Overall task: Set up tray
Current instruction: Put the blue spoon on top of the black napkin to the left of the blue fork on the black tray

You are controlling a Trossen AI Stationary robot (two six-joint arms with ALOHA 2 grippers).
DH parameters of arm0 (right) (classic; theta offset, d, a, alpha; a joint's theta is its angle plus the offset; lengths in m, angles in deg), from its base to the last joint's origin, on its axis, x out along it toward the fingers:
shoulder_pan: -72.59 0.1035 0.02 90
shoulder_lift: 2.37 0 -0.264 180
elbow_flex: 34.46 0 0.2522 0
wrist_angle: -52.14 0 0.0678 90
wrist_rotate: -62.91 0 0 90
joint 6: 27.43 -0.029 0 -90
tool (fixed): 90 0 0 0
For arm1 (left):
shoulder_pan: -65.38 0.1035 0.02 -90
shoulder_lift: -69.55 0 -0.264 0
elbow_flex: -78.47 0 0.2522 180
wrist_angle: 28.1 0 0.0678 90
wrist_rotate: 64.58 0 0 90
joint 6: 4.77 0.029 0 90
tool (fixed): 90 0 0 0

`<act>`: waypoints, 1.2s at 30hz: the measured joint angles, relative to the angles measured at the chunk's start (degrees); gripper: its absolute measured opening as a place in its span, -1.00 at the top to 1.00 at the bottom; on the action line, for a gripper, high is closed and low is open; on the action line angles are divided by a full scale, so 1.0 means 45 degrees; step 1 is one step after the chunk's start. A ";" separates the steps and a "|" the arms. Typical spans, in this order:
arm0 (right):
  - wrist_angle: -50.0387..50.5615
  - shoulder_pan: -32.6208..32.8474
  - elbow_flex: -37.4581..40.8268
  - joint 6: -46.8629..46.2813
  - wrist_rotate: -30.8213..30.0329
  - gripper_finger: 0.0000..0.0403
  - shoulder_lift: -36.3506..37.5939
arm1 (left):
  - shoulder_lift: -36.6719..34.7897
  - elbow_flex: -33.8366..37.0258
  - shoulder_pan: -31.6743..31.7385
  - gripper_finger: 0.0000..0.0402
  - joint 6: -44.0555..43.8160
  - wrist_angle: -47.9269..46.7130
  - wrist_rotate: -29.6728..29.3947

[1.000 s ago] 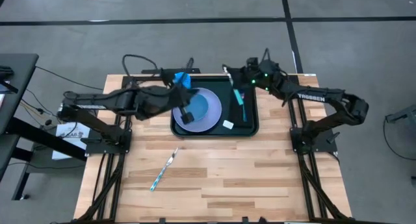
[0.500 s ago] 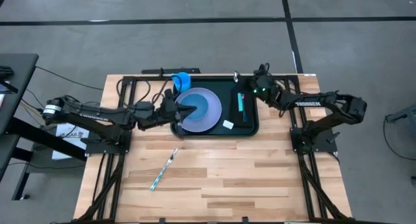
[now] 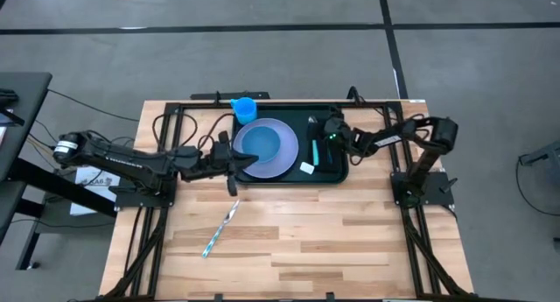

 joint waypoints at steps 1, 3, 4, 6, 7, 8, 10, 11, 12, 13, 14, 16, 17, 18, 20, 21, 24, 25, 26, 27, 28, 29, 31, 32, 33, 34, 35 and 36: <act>-0.0037 0.0000 -0.0011 -0.0103 -0.0018 1.00 -0.0137 | 0.0003 0.0000 -0.0067 1.00 0.0011 -0.0058 0.0012; 0.0008 -0.0003 -0.0006 -0.0268 -0.0063 1.00 -0.0307 | 0.0002 0.0000 -0.0193 1.00 0.0027 -0.0009 0.0025; 0.0006 0.0000 -0.0008 -0.0273 -0.0148 1.00 -0.0376 | -0.0002 0.0000 -0.0246 1.00 0.0047 0.0001 0.0008; 0.0230 -0.0005 -0.0011 -0.0285 -0.0247 1.00 -0.0423 | -0.0002 0.0000 -0.0360 1.00 0.0196 0.0001 0.0012; 0.0352 -0.0005 -0.0011 -0.0286 -0.0315 1.00 -0.0423 | -0.0002 0.0000 -0.0398 1.00 0.0244 0.0010 0.0007; 0.0434 0.0000 -0.0011 -0.0290 -0.0406 1.00 -0.0421 | -0.0002 0.0000 -0.0403 1.00 0.0281 0.0015 -0.0010; 0.0628 -0.0008 -0.0011 -0.0295 -0.0467 1.00 -0.0414 | -0.0002 0.0000 -0.0418 1.00 0.0293 0.0010 -0.0020; 0.0667 -0.0007 -0.0011 -0.0303 -0.0463 1.00 -0.0414 | -0.0002 0.0000 -0.0414 1.00 0.0302 0.0010 -0.0041; 0.0669 -0.0005 -0.0011 -0.0307 -0.0461 1.00 -0.0414 | -0.0002 0.0000 -0.0414 1.00 0.0313 0.0010 -0.0048; 0.0702 0.0000 -0.0013 -0.0306 -0.0460 1.00 -0.0414 | -0.0002 0.0000 -0.0414 1.00 0.0313 0.0010 -0.0068; 0.0846 0.0000 -0.0034 -0.0305 -0.0457 1.00 -0.0414 | -0.0002 0.0000 -0.0409 1.00 0.0308 0.0006 -0.0081; 0.1158 0.0000 -0.0102 -0.0295 -0.0457 1.00 -0.0409 | 0.0003 0.0000 -0.0414 1.00 0.0303 0.0002 -0.0076; 0.1291 0.0000 -0.0162 -0.0300 -0.0452 1.00 -0.0409 | 0.0003 0.0000 -0.0414 1.00 0.0303 0.0001 -0.0076; 0.1388 0.0000 -0.0200 -0.0300 -0.0439 0.99 -0.0409 | 0.0003 0.0000 -0.0414 1.00 0.0302 0.0001 -0.0076; 0.1639 0.0000 -0.0372 -0.0286 -0.0437 0.98 -0.0409 | 0.0003 0.0000 -0.0414 1.00 0.0298 0.0001 -0.0076; 0.1685 0.0005 -0.0448 -0.0247 -0.0437 0.98 -0.0409 | 0.0003 0.0000 -0.0414 1.00 0.0298 0.0001 -0.0076; 0.1867 0.0005 -0.0657 0.0019 -0.0443 0.95 -0.0409 | 0.0003 0.0000 -0.0414 1.00 0.0294 0.0001 -0.0075; 0.1954 0.0004 -0.0751 0.0086 -0.0447 0.94 -0.0409 | 0.0003 0.0000 -0.0414 1.00 0.0303 0.0001 -0.0071; 0.2033 0.0000 -0.0835 0.0137 -0.0447 0.93 -0.0409 | 0.0003 0.0000 -0.0414 1.00 0.0303 -0.0004 -0.0071; 0.2111 0.0000 -0.0901 0.0160 -0.0455 0.93 -0.0409 | 0.0003 0.0000 -0.0414 1.00 0.0303 -0.0004 -0.0071; 0.2230 0.0000 -0.0957 0.0167 -0.0469 0.92 -0.0409 | 0.0003 0.0000 -0.0414 1.00 0.0303 -0.0004 -0.0071; 0.2306 0.0000 -0.0983 0.0179 -0.0471 0.91 -0.0409 | 0.0006 0.0000 -0.0414 1.00 0.0303 -0.0009 -0.0071; 0.2296 0.0005 -0.0992 0.0323 -0.0476 0.89 -0.0409 | 0.0008 0.0000 -0.0414 1.00 0.0307 -0.0016 -0.0066; 0.2298 0.0000 -0.0992 0.0371 -0.0481 0.88 -0.0409 | 0.0008 0.0000 -0.0414 1.00 0.0308 -0.0025 -0.0066; 0.2329 0.0000 -0.0992 0.0375 -0.0481 0.87 -0.0409 | 0.0008 0.0000 -0.0414 1.00 0.0308 -0.0034 -0.0066; 0.2358 0.0000 -0.0992 0.0385 -0.0486 0.86 -0.0409 | 0.0008 0.0000 -0.0414 1.00 0.0308 -0.0043 -0.0066; 0.2391 0.0000 -0.0992 0.0392 -0.0486 0.84 -0.0409 | 0.0008 0.0000 -0.0414 1.00 0.0310 -0.0046 -0.0063; 0.2449 0.0000 -0.0992 0.0395 -0.0490 0.83 -0.0409 | 0.0008 0.0000 -0.0414 1.00 0.0308 -0.0048 -0.0061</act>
